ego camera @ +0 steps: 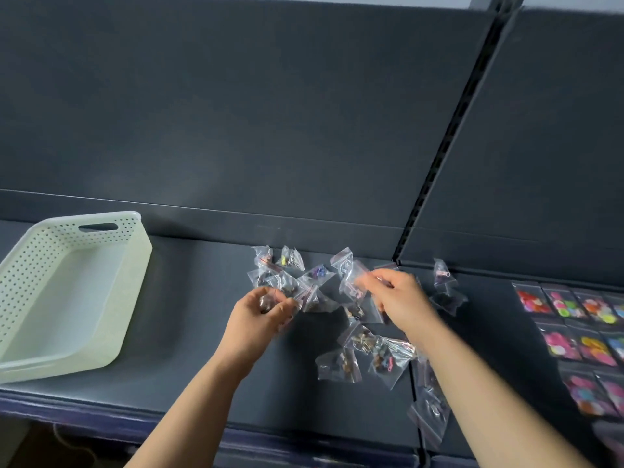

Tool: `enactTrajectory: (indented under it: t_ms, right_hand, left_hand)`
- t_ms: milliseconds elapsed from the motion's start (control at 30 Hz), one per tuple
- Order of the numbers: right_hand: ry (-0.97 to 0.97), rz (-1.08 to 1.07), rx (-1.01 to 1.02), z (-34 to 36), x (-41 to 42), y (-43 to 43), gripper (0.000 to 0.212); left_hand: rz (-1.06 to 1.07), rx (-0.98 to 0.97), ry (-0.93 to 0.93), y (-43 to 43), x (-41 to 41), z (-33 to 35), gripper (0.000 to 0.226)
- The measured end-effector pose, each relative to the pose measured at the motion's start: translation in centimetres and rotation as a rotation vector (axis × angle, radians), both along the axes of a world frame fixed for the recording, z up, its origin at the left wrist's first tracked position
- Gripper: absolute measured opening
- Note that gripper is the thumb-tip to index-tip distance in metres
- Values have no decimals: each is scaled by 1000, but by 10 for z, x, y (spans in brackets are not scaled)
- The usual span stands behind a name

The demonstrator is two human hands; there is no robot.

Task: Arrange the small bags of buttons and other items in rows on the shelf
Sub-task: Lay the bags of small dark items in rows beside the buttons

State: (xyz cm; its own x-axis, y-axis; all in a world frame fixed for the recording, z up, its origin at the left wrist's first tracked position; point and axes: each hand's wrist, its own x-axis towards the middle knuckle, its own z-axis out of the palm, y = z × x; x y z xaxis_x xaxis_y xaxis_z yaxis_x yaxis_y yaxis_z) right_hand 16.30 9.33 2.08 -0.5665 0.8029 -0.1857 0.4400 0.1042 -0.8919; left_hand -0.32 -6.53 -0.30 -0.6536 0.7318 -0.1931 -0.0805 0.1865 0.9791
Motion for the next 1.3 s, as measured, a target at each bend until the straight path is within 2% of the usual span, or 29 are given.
enactTrajectory:
  t_ms: [100,200,433,533,600,733,800,900,1033,1067,1167,1300]
  right_hand:
    - [171,-91,-129,16,29,-12,20]
    - [307,-189,-210,28,67,-26,20]
    - [379,-326,-213,36,170,-46,13]
    - [377,-414,-195,37,225,-51,16]
    - [363,-458,-154,37,265,-53,19]
    - [381,-601,-91,38,351,-50,9]
    - [403,-659,-79,40,399,-46,11]
    - [385,-676,-38,41,466,-40,17]
    - [332,-645,-89,36,537,-35,24]
    - [307,-621,-93,34,550,-34,23]
    - [300,-639,-93,28,583,-25,4]
    - [282,-633,-90,26,619,-1,6]
  left_hand:
    - [-67,41,-48,8,13,20,24]
    - [-250,53,-66,21,41,45,29]
    - [-645,44,-49,50,158,75,19]
    - [-689,58,-38,63,209,72,11]
    - [-708,73,-48,71,248,70,13]
    - [-789,72,-31,83,337,67,20]
    - [-821,50,-28,89,385,66,22]
    - [-833,23,-52,100,452,64,17]
    - [-798,8,-72,116,523,58,25]
    - [-795,7,-91,119,538,59,23]
    - [-821,4,-146,129,574,61,16]
    - [-862,3,-125,155,603,57,19]
